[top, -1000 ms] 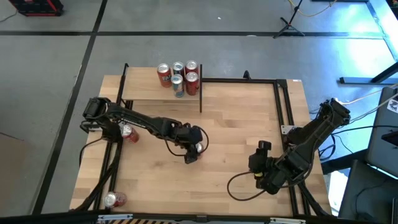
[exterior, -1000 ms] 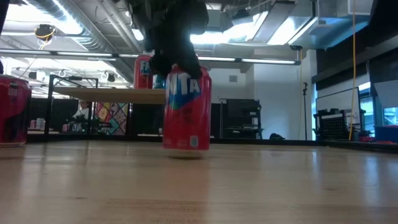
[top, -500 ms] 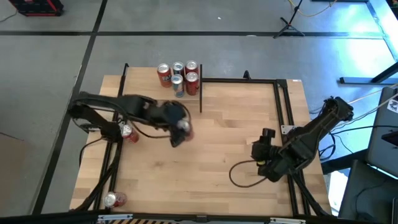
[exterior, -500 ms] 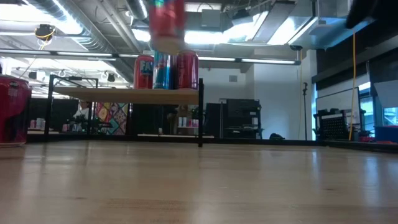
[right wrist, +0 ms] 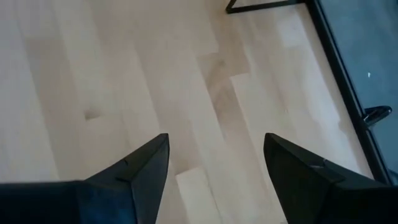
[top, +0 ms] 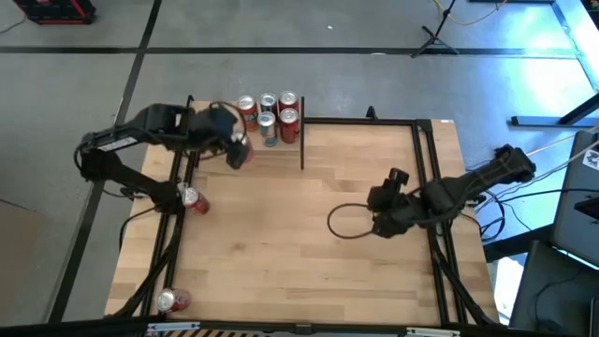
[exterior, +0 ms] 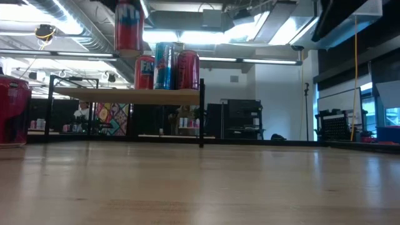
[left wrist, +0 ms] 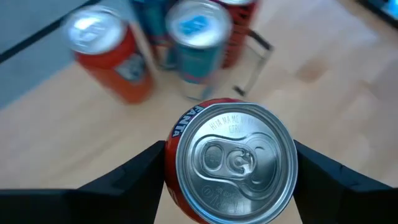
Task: Place canned beverage on shelf
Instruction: Put the red soda can on the shelf aligned with the other red soda can
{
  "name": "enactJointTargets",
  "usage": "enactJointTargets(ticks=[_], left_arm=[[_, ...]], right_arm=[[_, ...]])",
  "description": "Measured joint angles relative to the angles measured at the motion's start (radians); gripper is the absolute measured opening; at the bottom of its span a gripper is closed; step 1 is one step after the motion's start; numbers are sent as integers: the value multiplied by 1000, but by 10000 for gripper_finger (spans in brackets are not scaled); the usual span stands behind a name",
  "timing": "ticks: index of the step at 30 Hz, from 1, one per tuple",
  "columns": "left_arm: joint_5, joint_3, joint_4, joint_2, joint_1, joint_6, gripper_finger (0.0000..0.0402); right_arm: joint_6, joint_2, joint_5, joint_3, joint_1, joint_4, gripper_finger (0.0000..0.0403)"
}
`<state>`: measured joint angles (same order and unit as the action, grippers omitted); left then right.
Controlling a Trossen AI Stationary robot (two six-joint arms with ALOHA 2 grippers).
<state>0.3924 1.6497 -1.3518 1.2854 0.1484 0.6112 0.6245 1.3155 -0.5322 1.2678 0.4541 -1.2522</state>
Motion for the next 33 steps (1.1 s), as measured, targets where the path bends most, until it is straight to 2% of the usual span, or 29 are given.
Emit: enactJointTargets(ticks=[4, 9, 14, 20, 28, 33], left_arm=[[-26, 0, 1, 19, 131, -94, 265], [-125, -1, 51, 58, 284, -239, 266], [-208, -8, 70, 98, 386, -309, 266], [-298, -102, 186, 107, 443, -325, 266], [-298, -180, 264, 102, 442, -308, 266], [-298, -185, 293, 103, 442, -307, 266]], right_arm=[[-29, 0, 0, 0, -51, 39, 248], [-48, 0, 0, 0, -90, 59, 248], [-52, 0, 0, 0, -88, 77, 248], [-51, 1, 1, 0, -88, 80, 248], [-58, 1, -8, 0, -88, 79, 248], [-77, 2, -14, 0, -88, 78, 248]])
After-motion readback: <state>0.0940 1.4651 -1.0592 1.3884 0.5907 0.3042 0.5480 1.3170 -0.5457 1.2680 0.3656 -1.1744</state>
